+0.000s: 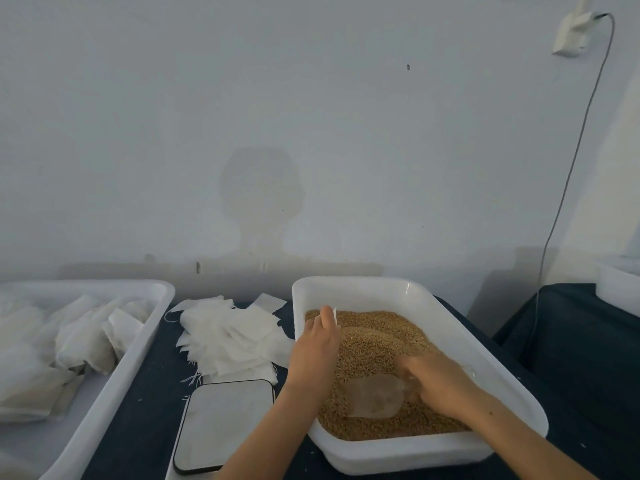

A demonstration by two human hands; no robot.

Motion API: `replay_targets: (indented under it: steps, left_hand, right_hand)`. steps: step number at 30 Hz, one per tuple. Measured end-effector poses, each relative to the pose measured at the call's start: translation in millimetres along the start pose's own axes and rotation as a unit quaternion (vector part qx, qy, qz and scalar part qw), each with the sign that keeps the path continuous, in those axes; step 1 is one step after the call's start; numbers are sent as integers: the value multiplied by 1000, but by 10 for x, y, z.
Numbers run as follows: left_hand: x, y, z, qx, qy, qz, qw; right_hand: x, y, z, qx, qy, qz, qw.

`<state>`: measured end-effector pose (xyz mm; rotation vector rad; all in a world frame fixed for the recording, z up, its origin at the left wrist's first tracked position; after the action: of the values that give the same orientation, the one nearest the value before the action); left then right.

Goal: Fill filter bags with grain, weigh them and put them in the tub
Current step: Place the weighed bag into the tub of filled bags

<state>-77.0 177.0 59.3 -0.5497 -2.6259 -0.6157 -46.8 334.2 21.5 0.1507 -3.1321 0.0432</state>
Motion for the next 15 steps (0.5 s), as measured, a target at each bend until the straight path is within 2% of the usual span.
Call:
replay_targets:
  steps: [4, 7, 11, 15]
  left_hand:
    - [5, -24, 67, 10, -20, 7, 1000]
    - [26, -4, 137, 22, -30, 29, 999]
    - [46, 49, 270, 18, -52, 79, 995]
    - [88, 64, 363, -22, -79, 109, 991]
  right_hand:
    - [-91, 190, 12, 119, -54, 32, 991]
    - [-199, 280, -126, 158, -73, 45, 984]
    - [-297, 391, -460, 174, -32, 65, 982]
    - [-285, 401, -744, 95, 32, 84, 991]
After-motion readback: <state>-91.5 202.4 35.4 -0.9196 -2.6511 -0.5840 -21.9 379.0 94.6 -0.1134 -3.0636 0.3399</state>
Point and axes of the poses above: each hand's wrist, its own x-axis towards the middle knuckle, its own z-axis out of the palm, y = z × x, the point moved 10 cm from there along x, towards the middle knuckle, and after that the axes turned 2 degrees about z, right-handed, at the moved point
